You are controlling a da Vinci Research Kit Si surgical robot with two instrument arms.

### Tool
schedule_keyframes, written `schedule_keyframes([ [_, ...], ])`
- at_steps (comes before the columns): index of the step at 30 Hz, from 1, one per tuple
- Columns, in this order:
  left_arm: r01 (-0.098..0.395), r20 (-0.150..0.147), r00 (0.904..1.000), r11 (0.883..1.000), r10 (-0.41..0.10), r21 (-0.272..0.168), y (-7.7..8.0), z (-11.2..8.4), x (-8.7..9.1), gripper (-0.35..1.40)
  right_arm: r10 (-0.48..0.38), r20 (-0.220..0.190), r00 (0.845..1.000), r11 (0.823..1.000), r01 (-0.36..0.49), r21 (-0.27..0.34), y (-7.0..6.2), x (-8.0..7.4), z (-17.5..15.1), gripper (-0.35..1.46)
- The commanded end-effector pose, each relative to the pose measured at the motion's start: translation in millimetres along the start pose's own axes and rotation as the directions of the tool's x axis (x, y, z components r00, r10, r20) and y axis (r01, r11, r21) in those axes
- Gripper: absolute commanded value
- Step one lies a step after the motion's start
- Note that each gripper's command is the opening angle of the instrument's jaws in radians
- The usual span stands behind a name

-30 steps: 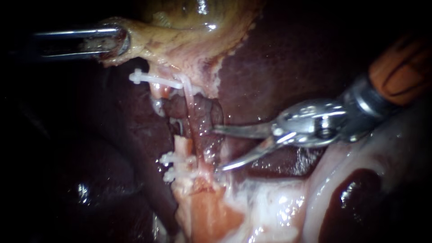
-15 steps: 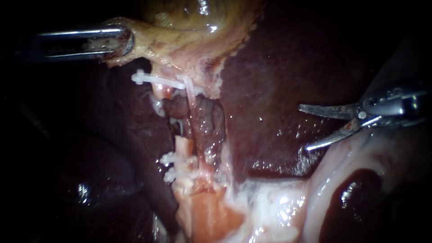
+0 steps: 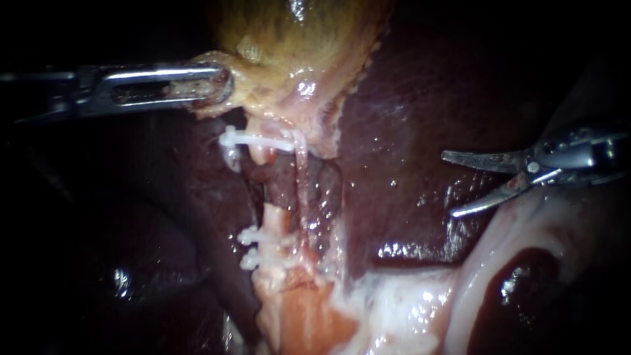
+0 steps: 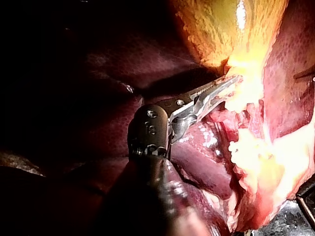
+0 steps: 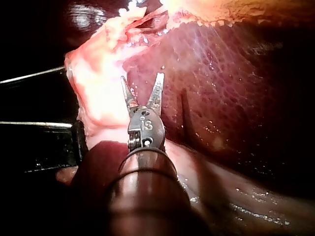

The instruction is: Go back from the cut left tube

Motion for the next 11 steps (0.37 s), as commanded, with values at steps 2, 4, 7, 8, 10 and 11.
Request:
schedule_keyframes([
  [2,0.0,0.002,1.0,1.0,0.0,-0.001,0.0,0.2,-0.1,-0.35,0.0,0.0,1.0,1.0,0.0,0.0,0.0,0.0,0.0,1.45],
  [4,0.0,0.002,1.0,1.0,0.0,0.0,0.0,0.2,-0.1,-0.35,0.0,0.0,1.0,1.0,0.0,0.0,0.0,0.0,0.0,1.45],
  [7,-0.001,0.003,1.0,1.0,0.001,-0.003,0.0,0.2,-0.2,-0.35,0.0,0.0,1.0,1.0,0.0,0.003,0.0,0.1,0.0,1.45],
  [8,-0.001,0.006,1.0,1.0,0.001,-0.002,0.0,0.2,-0.2,-0.35,0.001,-0.001,1.0,1.0,-0.001,0.014,0.0,0.2,0.1,1.45],
  [10,-0.001,0.006,1.0,1.0,0.001,-0.003,0.1,0.0,-0.1,-0.35,0.004,-0.005,1.0,0.998,-0.004,0.058,0.1,0.8,0.8,1.43],
  [11,0.0,0.007,1.0,1.0,0.0,-0.003,0.1,-0.1,0.0,-0.35,0.006,-0.009,1.0,0.995,-0.006,0.097,0.1,1.3,1.4,1.41],
])
